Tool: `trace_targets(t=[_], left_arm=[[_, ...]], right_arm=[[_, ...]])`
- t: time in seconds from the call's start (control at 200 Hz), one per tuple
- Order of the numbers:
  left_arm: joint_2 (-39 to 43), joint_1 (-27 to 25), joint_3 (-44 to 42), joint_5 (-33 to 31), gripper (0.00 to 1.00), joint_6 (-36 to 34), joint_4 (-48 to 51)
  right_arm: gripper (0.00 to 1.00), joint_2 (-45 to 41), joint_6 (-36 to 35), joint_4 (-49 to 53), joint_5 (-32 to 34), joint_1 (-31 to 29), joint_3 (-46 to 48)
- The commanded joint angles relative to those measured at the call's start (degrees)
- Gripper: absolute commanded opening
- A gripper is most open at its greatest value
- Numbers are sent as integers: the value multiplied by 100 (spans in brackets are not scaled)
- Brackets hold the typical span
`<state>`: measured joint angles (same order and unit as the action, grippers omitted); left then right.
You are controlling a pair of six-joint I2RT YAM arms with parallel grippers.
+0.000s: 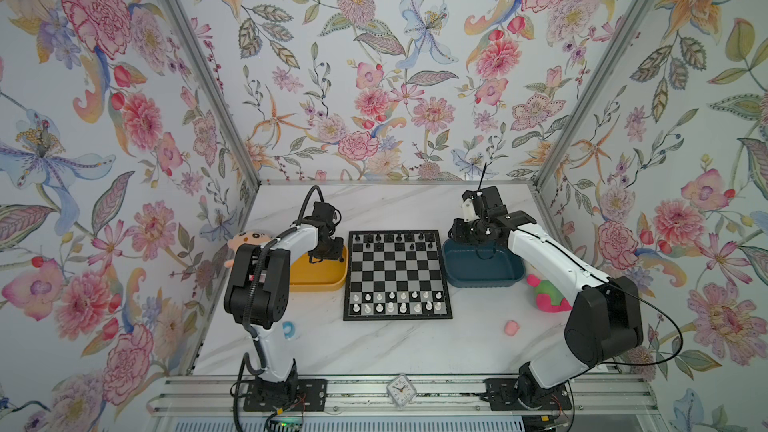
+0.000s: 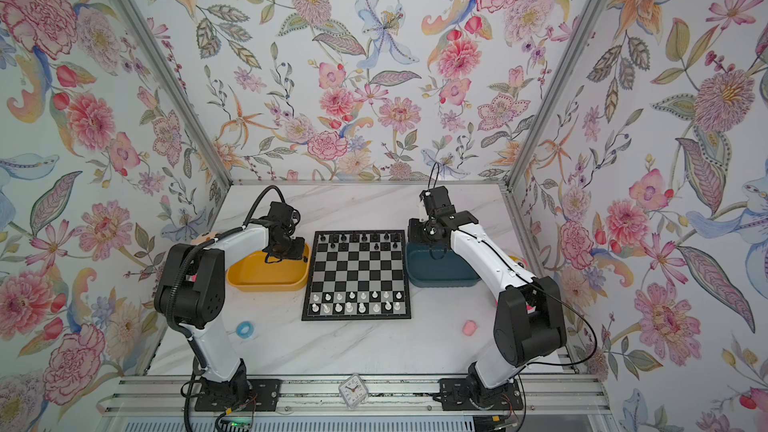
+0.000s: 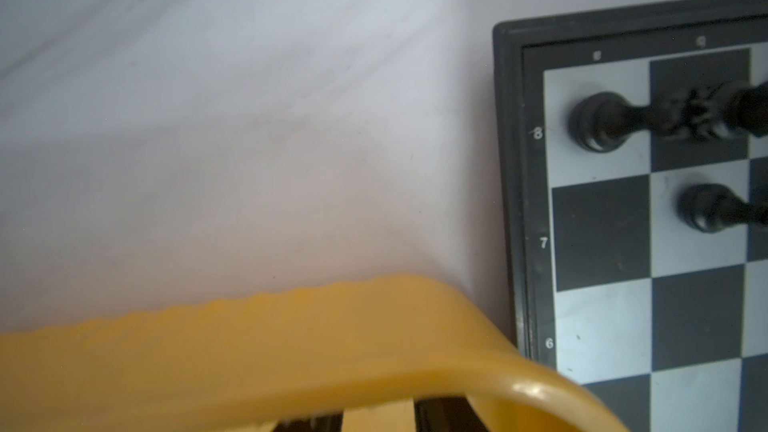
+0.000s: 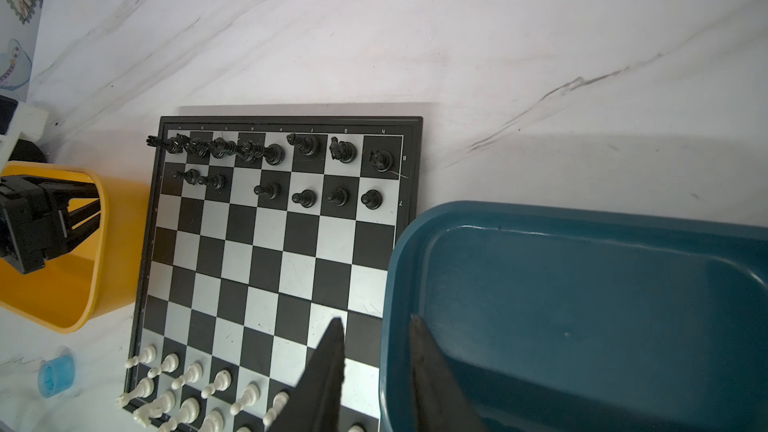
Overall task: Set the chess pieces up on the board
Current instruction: 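Lower the left gripper into the yellow tray and close on a black pawn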
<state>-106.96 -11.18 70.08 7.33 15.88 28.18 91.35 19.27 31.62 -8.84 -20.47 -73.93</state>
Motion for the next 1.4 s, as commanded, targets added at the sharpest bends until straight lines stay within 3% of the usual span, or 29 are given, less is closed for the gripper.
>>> trace_targets(t=[0.0,1.016,1.396], left_arm=[[-81,63,149,90,29,82,-54],[-237,64,118,198,18,75,-86],[-147,64,155,123,3,64,25]], right_arm=[[29,32,-15,-54,-55,47,-44],[29,41,7,-52,-60,45,-10],[29,67,7,-60,-118,41,-27]])
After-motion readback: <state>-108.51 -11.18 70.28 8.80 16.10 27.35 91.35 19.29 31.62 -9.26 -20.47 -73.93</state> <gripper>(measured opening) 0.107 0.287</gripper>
